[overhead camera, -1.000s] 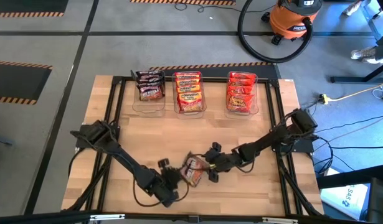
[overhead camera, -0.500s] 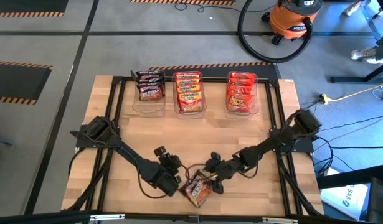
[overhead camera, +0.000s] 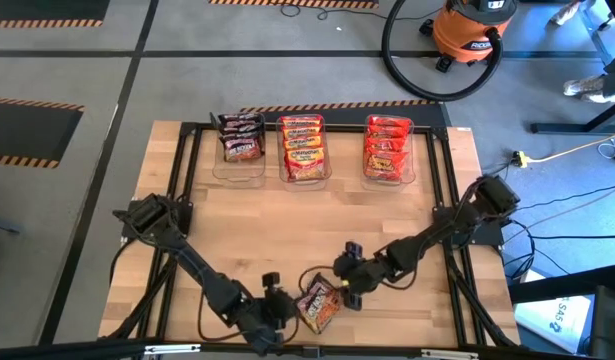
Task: Sort Maruchan noodles
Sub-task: Put the black noodle pack into the left transparent bin
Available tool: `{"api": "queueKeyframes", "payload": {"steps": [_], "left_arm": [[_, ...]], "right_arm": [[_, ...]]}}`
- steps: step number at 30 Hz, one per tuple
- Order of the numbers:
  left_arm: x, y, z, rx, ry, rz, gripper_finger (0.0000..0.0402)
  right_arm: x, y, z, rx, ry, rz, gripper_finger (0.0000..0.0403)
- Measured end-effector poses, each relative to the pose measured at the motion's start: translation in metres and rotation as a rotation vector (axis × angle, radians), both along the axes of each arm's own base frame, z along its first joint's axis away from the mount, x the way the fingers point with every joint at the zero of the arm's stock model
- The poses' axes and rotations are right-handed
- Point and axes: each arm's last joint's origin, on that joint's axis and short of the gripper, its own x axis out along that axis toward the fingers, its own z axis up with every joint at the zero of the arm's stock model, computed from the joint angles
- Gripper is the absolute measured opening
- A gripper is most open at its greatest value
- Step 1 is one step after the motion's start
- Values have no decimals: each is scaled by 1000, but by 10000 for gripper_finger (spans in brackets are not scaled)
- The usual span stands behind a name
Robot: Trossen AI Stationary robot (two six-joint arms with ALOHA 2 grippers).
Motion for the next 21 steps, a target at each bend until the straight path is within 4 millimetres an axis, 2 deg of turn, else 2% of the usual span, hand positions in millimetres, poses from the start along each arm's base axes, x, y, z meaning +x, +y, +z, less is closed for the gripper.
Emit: {"api": "queueKeyframes", "payload": {"steps": [3,7,11,15,21], "left_arm": [[4,-6,-5,-32,-34,-29,156],[10,-10,-26,-62,-15,-66,156],[15,-5,-44,-41,17,-17,156],[18,15,-55,7,95,121,156],[19,56,-52,172,203,291,156]], "right_arm": [[-3,5,-4,-45,-9,-12,292],[-4,7,-17,-95,12,-43,292],[-3,7,-29,-95,56,-49,292],[-2,10,-33,-52,67,-16,292],[-4,9,-31,-38,94,-7,292]]}}
